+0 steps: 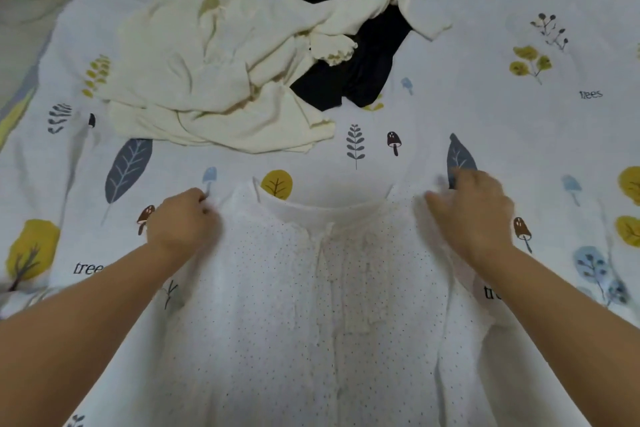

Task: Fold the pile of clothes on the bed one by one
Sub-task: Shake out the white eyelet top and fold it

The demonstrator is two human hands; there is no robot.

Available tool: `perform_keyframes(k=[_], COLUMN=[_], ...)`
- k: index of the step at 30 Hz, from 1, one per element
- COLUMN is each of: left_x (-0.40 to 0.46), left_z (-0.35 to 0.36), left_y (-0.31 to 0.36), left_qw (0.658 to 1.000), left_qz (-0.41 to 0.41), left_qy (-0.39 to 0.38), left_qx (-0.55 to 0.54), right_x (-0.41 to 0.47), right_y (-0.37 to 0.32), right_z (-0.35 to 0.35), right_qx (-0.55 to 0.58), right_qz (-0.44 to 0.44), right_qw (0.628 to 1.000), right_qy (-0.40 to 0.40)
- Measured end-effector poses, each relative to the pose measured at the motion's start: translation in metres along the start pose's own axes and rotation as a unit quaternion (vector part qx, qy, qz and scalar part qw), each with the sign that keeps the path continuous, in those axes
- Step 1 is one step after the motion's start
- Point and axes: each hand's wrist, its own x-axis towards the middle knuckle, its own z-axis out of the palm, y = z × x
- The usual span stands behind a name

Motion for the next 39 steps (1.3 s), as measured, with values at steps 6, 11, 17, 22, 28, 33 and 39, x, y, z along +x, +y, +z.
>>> perform_keyframes(k=[6,11,17,22,28,33,39], left_x=[0.013,-0.004,-0.048,-0.05,-0.048,-0.033,-0.016], left_z=[-0.004,0.005,0.047,0.039,0.018,0.009,0.008], left_y=[-0.009,0.011,0.028,0.022,0.006,-0.011,-0.026], left_qw=[0.996,0.986,0.964,0.977,0.983,0.991,0.981], left_qz=[0.031,0.064,0.224,0.198,0.157,-0.025,-0.13], left_qy=[0.087,0.148,-0.045,-0.037,0.096,0.102,0.034], left_qx=[0.006,0.048,0.136,0.068,0.001,-0.08,-0.139], right_x=[0.024,0.009,-0.034,-0.026,-0.015,-0.042,-0.066], right_y=[0.001,-0.005,0.02,0.035,0.045,0.016,0.006], right_z=[0.013,0.017,0.031,0.018,-0.002,-0.009,0.01], right_qx=[-0.087,-0.022,-0.128,0.073,0.247,0.304,0.094], right_qz=[-0.086,-0.043,-0.025,0.053,0.204,0.063,-0.136], right_qw=[0.99,0.998,0.989,0.994,0.939,0.939,0.979], right_qy=[-0.063,0.048,-0.069,0.064,0.125,0.146,-0.12])
